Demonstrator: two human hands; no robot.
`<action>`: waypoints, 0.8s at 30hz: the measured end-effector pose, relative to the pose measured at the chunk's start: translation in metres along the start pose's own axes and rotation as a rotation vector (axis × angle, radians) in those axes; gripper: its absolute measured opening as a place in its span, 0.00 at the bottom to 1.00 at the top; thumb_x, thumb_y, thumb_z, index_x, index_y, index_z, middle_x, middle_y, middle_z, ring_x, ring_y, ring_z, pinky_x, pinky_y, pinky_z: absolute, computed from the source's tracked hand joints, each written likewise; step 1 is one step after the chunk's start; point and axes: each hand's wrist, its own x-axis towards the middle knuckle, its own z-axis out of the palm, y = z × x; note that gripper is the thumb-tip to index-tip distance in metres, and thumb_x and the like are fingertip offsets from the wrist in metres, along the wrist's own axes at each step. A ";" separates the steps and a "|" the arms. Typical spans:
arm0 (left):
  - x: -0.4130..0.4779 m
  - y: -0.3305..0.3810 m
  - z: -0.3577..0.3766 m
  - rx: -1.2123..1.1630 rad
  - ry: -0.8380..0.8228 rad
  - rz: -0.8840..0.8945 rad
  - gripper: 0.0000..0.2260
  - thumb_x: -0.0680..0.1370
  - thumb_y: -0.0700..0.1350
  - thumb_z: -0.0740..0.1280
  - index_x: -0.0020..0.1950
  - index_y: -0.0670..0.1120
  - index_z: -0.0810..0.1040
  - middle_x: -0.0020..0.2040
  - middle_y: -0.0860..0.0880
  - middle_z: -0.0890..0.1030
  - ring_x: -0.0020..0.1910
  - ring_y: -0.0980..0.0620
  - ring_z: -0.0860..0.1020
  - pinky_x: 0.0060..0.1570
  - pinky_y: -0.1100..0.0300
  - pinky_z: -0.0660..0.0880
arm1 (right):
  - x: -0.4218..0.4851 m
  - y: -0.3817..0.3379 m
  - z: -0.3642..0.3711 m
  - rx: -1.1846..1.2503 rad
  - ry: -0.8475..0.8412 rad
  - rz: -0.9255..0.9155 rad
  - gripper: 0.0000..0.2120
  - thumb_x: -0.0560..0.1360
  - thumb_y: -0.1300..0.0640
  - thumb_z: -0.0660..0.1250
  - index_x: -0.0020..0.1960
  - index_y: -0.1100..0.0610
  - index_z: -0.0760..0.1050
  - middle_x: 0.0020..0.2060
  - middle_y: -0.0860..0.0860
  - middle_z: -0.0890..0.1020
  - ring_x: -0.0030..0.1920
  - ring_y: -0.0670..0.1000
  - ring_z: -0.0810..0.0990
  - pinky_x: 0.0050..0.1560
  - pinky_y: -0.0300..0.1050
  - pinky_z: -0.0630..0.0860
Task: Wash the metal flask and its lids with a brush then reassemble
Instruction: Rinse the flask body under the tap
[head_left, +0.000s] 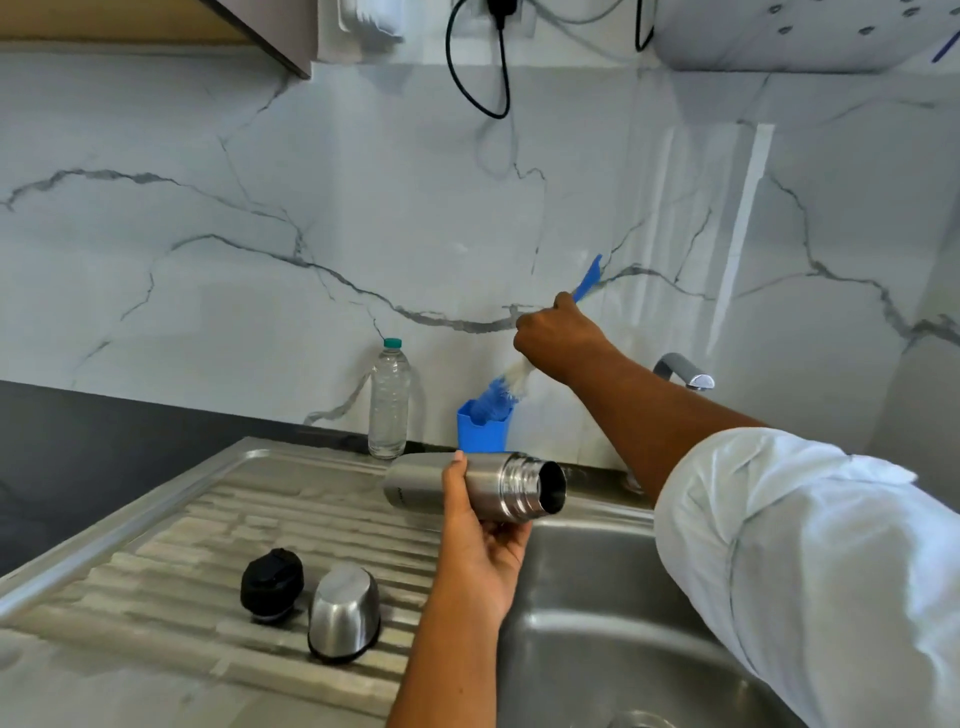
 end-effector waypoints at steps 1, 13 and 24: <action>0.001 -0.001 0.000 0.004 0.003 -0.005 0.26 0.74 0.58 0.75 0.63 0.42 0.78 0.43 0.41 0.88 0.37 0.48 0.87 0.35 0.58 0.82 | 0.004 -0.003 0.005 -0.013 -0.003 -0.005 0.10 0.79 0.68 0.63 0.54 0.57 0.80 0.52 0.52 0.81 0.50 0.56 0.82 0.64 0.60 0.69; 0.010 0.001 0.002 -0.036 0.008 0.002 0.24 0.74 0.57 0.75 0.61 0.42 0.80 0.44 0.42 0.88 0.36 0.49 0.87 0.32 0.59 0.82 | 0.039 -0.042 0.046 -0.027 0.035 -0.083 0.09 0.80 0.65 0.66 0.56 0.55 0.80 0.51 0.50 0.83 0.52 0.55 0.83 0.72 0.63 0.64; 0.018 0.005 -0.001 -0.113 0.037 0.007 0.26 0.74 0.59 0.75 0.62 0.42 0.80 0.49 0.40 0.88 0.52 0.46 0.85 0.43 0.56 0.84 | 0.038 -0.039 0.065 0.029 0.147 -0.023 0.07 0.76 0.64 0.71 0.49 0.54 0.83 0.47 0.51 0.84 0.51 0.55 0.82 0.59 0.51 0.77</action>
